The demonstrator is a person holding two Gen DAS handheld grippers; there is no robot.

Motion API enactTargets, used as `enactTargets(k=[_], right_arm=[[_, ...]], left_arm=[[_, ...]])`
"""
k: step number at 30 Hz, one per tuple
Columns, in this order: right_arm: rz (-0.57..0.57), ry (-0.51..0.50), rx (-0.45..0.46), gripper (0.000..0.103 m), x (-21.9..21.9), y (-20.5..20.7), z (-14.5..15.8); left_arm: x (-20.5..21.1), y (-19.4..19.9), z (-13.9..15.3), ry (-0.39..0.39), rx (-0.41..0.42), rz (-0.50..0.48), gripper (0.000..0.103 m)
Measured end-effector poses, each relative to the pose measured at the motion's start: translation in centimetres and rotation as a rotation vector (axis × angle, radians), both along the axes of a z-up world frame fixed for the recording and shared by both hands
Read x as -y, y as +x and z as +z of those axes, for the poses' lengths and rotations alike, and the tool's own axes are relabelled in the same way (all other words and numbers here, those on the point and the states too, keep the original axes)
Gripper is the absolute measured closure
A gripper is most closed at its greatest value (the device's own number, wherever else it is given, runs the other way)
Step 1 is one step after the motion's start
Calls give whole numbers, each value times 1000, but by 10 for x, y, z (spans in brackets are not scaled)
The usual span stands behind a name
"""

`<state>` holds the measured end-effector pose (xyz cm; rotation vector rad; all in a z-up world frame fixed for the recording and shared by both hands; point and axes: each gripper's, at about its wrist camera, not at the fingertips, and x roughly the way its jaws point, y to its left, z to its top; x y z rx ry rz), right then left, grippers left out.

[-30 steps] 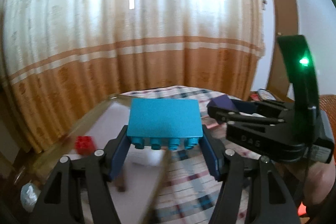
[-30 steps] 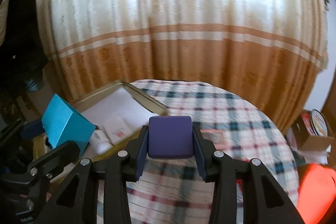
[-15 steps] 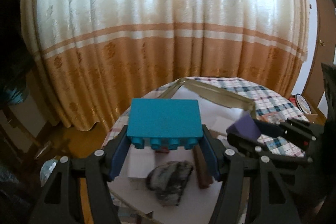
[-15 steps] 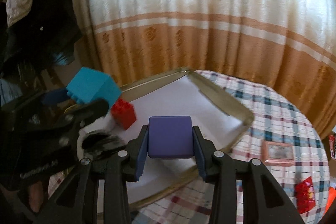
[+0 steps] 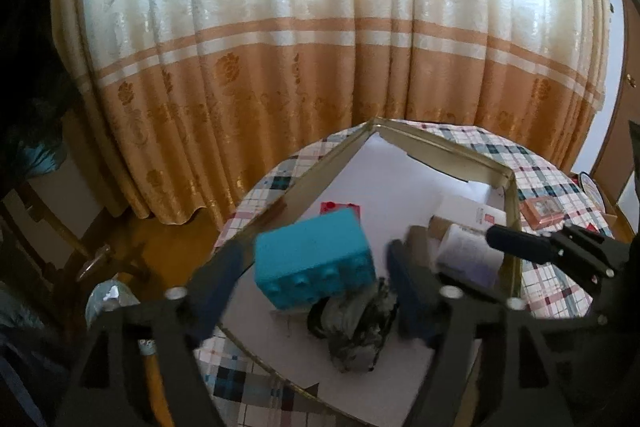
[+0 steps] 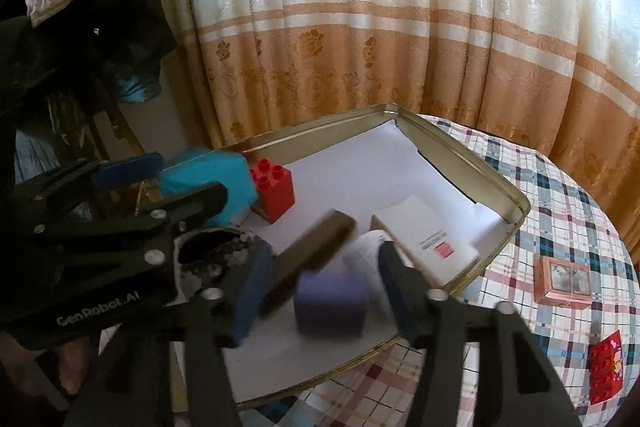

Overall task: Organize rigid objects
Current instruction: 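Lower blue brick and purple block into the tray and open both grippers, then move the right gripper to the red printed candy box and grasp it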

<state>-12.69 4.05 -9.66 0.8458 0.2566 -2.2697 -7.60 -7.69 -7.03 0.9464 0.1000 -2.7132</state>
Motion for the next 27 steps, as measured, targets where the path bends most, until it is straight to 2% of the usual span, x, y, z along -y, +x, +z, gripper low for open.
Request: enactTargets(k=[1, 5, 9, 16, 21, 27], right_arm=[[-1, -5, -4, 36, -1, 2, 1], [-27, -25, -18, 33, -13, 4, 5], [-64, -39, -24, 32, -31, 7, 9], [-123, -66, -24, 31, -69, 7, 12], [-253, -58, -33, 31, -120, -1, 14], [-476, -53, -8, 31, -196, -20, 10]], left_arm=[[0, 2, 1, -2, -6, -1, 14], [-7, 7, 7, -5, -26, -6, 5], [-19, 6, 11, 15, -34, -35, 5], [-55, -3, 19, 1, -29, -104, 4], [-89, -13, 24, -8, -27, -180, 1], [-132, -30, 15, 6, 14, -286, 1]])
